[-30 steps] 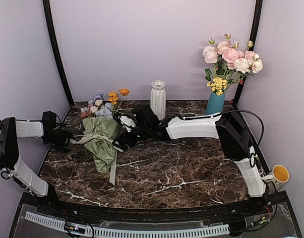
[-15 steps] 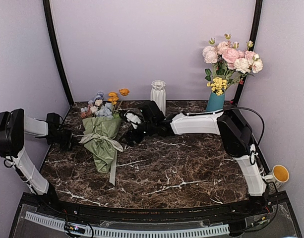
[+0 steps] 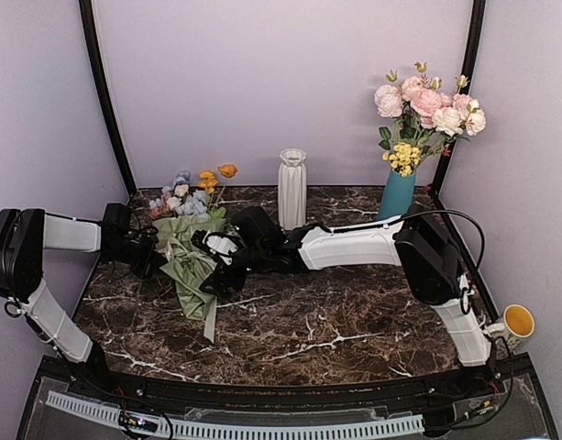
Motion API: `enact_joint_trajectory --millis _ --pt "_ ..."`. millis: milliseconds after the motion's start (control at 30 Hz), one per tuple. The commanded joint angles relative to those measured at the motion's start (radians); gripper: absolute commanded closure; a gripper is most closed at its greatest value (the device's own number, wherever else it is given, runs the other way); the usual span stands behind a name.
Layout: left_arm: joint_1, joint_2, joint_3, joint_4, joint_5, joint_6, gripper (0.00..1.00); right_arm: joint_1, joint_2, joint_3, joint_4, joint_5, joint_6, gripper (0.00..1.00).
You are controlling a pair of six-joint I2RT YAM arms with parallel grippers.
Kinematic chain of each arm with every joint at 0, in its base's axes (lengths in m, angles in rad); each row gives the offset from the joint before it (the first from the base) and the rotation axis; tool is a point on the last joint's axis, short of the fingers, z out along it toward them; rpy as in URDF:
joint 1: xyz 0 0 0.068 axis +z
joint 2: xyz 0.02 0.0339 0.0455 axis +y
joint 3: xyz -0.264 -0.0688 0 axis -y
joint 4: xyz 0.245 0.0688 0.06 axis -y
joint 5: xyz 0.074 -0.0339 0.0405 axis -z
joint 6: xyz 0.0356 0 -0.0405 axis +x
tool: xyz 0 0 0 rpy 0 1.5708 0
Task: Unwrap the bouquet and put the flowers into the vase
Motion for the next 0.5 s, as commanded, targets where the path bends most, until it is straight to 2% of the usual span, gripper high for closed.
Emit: enact_joint_trajectory --millis 0,267,467 --pt "-0.030 -0.022 0.054 -0.067 0.080 0.079 1.00 0.015 0.050 0.029 0.031 0.005 -0.012 0.05" --pt "-0.158 0.071 0.284 -0.253 0.109 0.299 1.00 0.030 0.098 0.072 0.041 0.050 0.010 0.05" --pt "-0.167 0.065 0.389 -0.364 0.075 0.424 1.00 0.030 0.123 0.071 0.034 0.113 -0.001 0.10"
